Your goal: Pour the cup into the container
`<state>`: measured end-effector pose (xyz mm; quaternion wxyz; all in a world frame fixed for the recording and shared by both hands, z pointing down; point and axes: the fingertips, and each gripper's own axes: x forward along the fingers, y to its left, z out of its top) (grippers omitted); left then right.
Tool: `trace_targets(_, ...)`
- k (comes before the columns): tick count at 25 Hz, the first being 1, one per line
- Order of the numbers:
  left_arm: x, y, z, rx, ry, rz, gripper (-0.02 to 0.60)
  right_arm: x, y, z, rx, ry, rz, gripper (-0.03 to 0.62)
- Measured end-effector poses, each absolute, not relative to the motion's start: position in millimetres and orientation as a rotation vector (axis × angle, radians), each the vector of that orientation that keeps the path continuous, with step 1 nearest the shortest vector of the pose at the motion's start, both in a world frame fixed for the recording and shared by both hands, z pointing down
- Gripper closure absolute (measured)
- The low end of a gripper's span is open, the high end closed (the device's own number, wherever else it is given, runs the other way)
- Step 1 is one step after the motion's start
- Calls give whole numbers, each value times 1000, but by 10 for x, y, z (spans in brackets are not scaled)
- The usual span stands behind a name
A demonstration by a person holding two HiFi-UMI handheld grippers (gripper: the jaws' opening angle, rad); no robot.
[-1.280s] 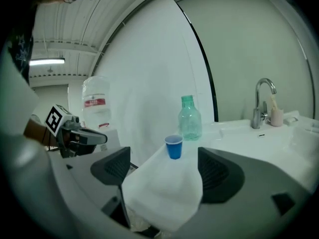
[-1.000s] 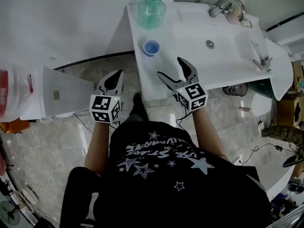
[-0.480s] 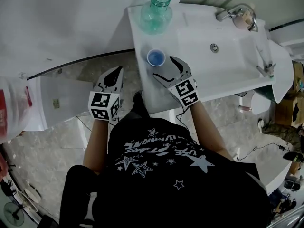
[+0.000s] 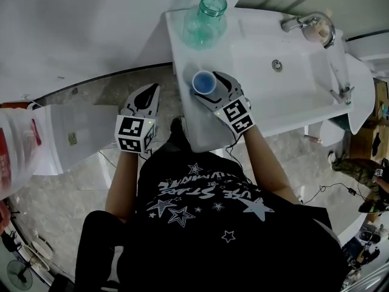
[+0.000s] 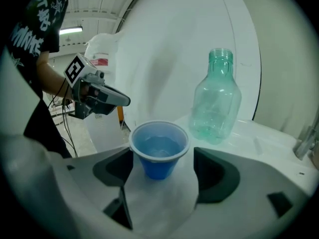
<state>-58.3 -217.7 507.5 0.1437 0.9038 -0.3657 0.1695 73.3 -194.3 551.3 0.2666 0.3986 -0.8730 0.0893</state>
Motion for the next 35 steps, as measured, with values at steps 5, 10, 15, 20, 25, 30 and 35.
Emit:
trace_targets(5,-563,-2258,5095,2623,-1029,508,571,660,-1992,5534,1042,-2377,221,221)
trace_targets(10,-618,-2307,5153,2614,-1031,543,571,599,-2031,5565,1035,-2397,266,227)
trace_targets(15,-678,-2358,5195,2602,-1037,557,571,571,-2056,5581,1050,-2401,247,270)
trace_targets(20,-693,-2426,5208,2611,-1025,565,571,569,-2065,5575,1078,-2411,227,287)
trace_targets(25,-672,-2476,5206,2635,-1003,578,571,570,-2060,5568,1076,-2418,216,298)
trace_targets(30,-641,-2475,5204,2634,-1025,593,571,621,-2075,5486,1091,-2447,221,301)
trace_targets(35,-584,-2430,5128,2622,-1066,593,571,743,-2068,5352,1075,-2447,269,300)
